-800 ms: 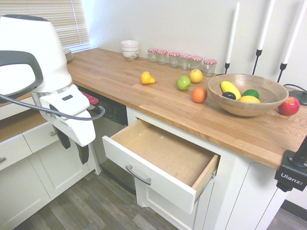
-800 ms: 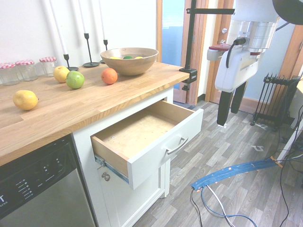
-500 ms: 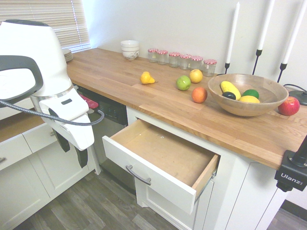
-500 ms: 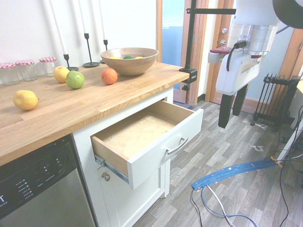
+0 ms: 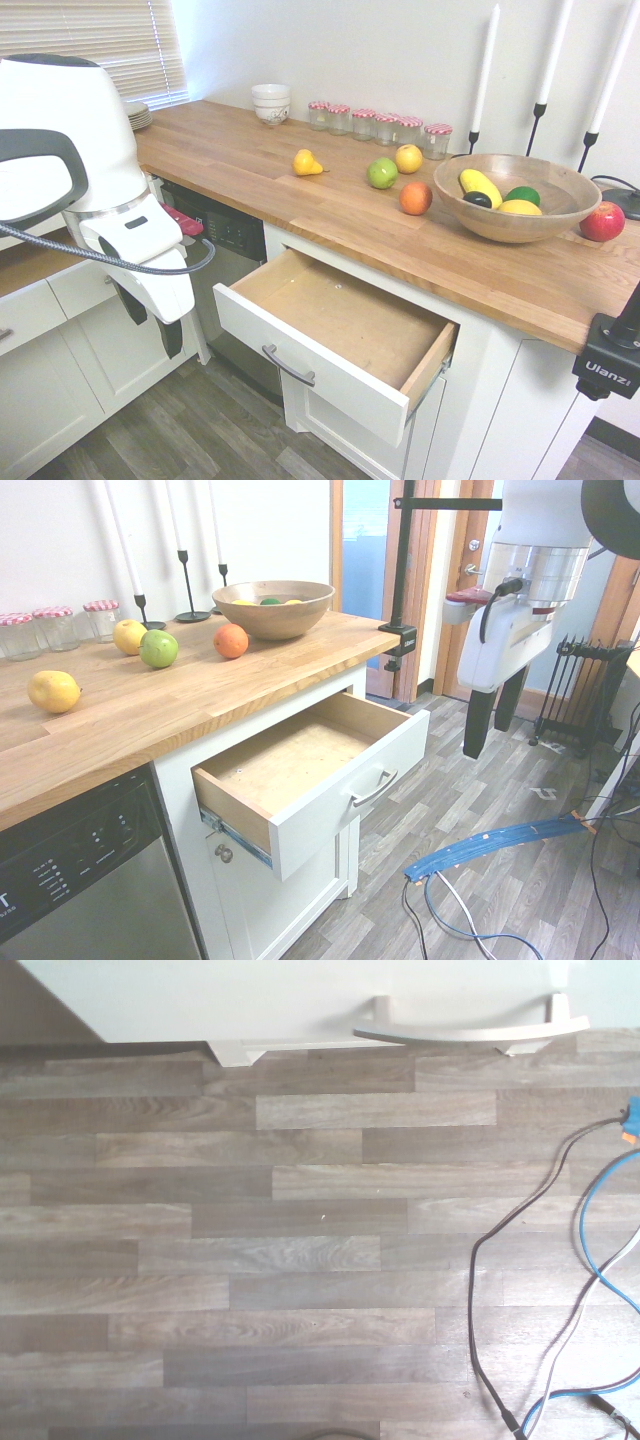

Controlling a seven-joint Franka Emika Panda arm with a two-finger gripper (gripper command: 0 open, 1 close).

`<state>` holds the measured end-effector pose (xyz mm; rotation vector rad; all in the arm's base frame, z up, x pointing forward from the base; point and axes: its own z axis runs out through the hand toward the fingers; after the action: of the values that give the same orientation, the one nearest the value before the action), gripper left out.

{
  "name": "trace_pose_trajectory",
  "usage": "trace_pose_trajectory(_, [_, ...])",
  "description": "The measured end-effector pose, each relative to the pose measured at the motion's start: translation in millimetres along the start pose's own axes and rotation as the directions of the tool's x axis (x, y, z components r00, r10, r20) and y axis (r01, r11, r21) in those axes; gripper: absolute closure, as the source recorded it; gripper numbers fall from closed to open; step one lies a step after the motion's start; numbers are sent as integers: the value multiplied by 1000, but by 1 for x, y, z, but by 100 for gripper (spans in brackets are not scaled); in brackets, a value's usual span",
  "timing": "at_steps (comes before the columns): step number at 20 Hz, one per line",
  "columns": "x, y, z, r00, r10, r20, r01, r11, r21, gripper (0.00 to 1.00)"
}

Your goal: Close the drawer

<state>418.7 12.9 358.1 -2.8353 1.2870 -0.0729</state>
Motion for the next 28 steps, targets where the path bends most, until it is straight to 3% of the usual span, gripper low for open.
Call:
trace_pose_trajectory(15, [57,5,104,999,32,23,-31,998,-47,0])
trace_pose_trajectory(28, [104,-41,179,1000,-6,4,6,998,-68,0])
